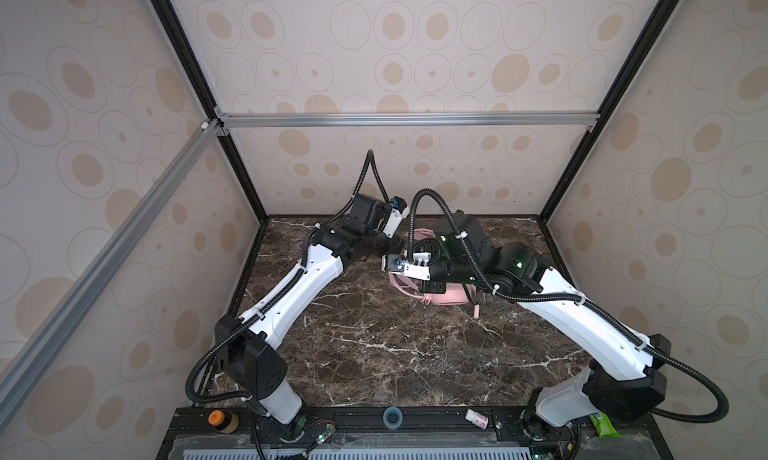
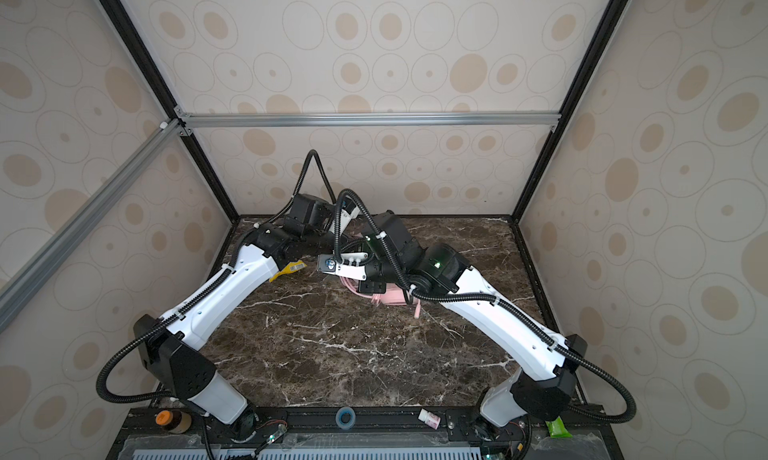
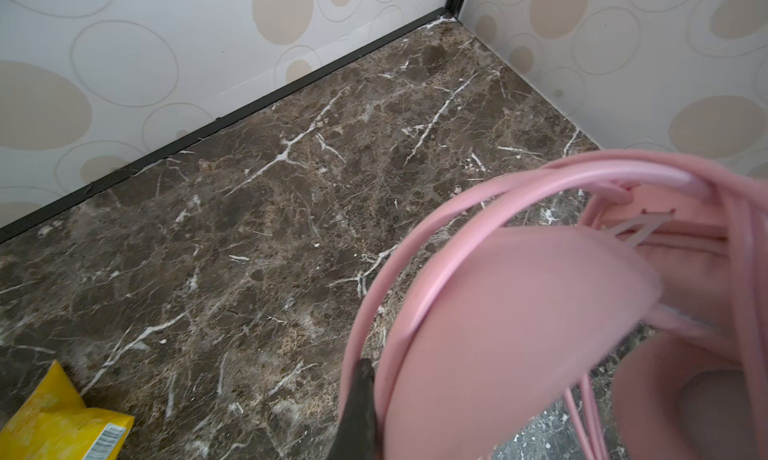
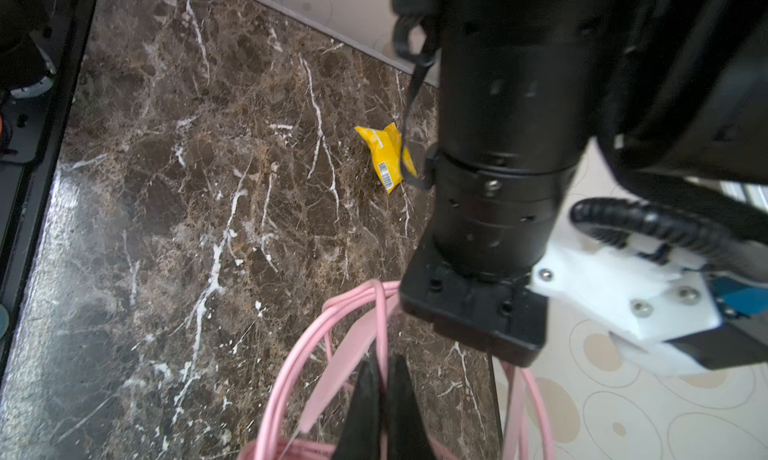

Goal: Wrap the headphones

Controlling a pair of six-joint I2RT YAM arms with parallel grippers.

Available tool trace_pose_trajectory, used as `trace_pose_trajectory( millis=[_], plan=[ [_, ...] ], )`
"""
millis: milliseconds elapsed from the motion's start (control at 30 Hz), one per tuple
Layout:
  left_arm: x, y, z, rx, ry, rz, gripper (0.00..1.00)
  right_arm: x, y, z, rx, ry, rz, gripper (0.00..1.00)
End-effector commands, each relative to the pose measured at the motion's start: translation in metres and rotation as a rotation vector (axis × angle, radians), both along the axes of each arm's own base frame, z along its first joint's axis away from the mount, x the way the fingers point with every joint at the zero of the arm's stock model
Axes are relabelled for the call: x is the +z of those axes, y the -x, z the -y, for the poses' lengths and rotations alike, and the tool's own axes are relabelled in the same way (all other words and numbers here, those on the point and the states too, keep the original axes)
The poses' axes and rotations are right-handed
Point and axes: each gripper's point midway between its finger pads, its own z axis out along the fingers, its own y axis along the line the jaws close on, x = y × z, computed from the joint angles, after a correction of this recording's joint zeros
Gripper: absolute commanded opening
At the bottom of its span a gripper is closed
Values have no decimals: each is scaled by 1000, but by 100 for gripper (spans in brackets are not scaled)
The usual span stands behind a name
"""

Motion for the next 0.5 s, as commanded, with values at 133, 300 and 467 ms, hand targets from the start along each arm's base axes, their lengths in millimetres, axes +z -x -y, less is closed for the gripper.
trace_pose_trajectory(
  millis=[133, 300, 467],
  plan=[
    [52, 19, 14, -104, 132, 79, 0, 14, -15, 2, 42, -77, -48, 0],
    [70, 30, 21, -155, 211, 82, 0, 11, -24, 15, 15, -111, -82, 0],
    [78, 39, 27, -201, 250, 68, 0, 8, -29, 22, -1, -159, -119, 0]
  ],
)
